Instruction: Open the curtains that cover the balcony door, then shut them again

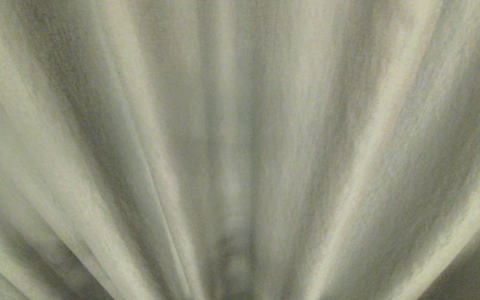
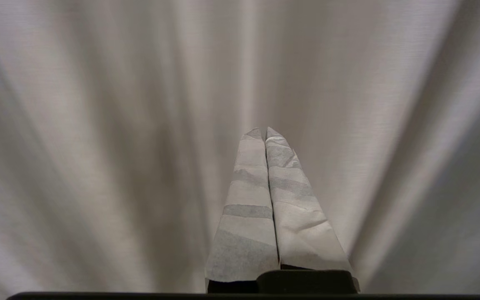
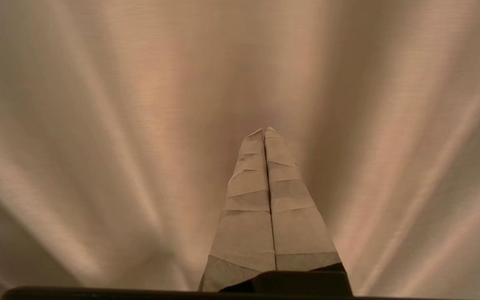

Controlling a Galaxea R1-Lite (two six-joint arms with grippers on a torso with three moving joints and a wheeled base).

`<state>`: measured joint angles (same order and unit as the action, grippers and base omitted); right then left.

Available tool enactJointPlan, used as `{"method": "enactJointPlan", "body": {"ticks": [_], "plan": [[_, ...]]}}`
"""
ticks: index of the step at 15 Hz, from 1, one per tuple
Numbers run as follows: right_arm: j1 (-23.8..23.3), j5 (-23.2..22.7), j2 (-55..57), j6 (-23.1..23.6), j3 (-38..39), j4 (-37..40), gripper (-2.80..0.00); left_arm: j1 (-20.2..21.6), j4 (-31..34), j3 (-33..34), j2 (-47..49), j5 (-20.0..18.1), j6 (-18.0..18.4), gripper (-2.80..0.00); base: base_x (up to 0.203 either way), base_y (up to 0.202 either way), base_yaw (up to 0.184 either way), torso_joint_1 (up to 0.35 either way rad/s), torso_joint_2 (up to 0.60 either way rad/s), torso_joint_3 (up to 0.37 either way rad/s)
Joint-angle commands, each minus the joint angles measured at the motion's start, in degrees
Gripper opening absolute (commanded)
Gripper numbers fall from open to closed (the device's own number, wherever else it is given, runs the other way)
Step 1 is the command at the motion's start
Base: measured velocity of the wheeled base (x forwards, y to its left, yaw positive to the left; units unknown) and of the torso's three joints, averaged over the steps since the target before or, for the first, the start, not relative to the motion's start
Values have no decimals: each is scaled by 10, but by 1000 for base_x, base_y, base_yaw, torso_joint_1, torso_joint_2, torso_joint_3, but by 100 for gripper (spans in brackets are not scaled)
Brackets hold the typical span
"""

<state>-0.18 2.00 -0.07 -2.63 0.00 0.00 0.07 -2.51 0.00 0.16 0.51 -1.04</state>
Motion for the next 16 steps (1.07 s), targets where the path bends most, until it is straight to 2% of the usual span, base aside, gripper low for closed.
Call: {"method": "enactJointPlan", "body": {"ticks": [1,16], "plan": [[0,0,1,0,0,0,-280,0,0,0,-1,0,0,-280,0,-194,0,5,5,0],[0,0,1,0,0,0,-280,0,0,0,-1,0,5,-280,0,-191,2,2,2,2]]}}
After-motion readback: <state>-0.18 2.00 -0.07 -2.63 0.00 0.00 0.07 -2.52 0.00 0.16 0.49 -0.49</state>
